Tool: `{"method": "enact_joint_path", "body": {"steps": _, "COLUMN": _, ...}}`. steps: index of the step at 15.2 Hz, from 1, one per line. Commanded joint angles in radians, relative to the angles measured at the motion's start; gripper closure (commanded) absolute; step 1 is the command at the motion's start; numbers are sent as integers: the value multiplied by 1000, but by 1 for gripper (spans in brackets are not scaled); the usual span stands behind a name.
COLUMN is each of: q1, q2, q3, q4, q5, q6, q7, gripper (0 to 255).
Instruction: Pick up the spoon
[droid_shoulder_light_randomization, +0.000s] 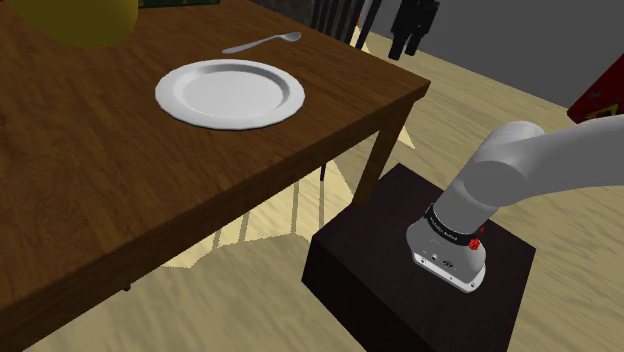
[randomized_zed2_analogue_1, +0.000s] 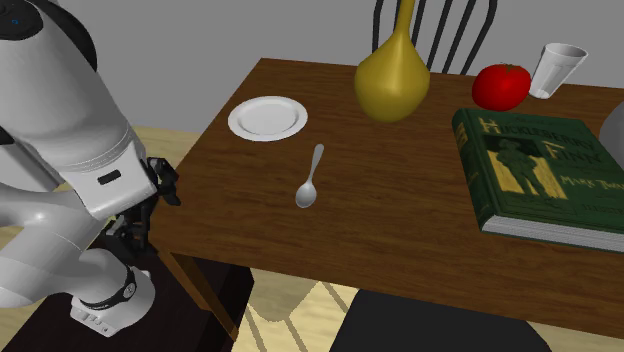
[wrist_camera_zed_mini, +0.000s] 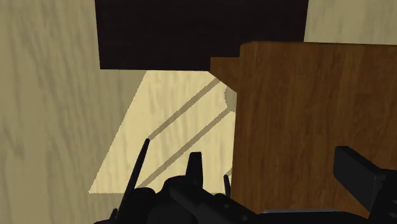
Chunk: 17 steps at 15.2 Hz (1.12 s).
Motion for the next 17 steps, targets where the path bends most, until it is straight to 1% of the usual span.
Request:
{"method": "enact_joint_path", "body": {"steps": 1, "q1": 0, "q2": 0, "q3": 0, "q4": 0, "q5": 0, "q6": 0, "q7": 0, "gripper": 0}}
{"method": "enact_joint_path", "body": {"steps": 5, "q1": 8, "q2": 166, "q3": 60, "q4": 132, "q5": 27, "q6": 11, "q7": 80, "gripper": 0}}
{"method": "enact_joint_path", "body": {"steps": 9, "q1": 10, "q2": 336, "q3": 113, "q4": 285, "q5": 39, "q6": 5, "q7": 161, "gripper": 0}}
{"method": "enact_joint_path", "body": {"steps": 13, "q1": 14, "q2": 512, "q3": 160, "q4": 461, "q5": 34, "q6": -20, "q7": 245, "gripper": 0}}
{"method": "enact_joint_path", "body": {"steps": 17, "q1": 23, "q2": 698, "q3": 200, "q4": 667, "q5": 13, "q6": -67, "q7": 332, "gripper": 0}}
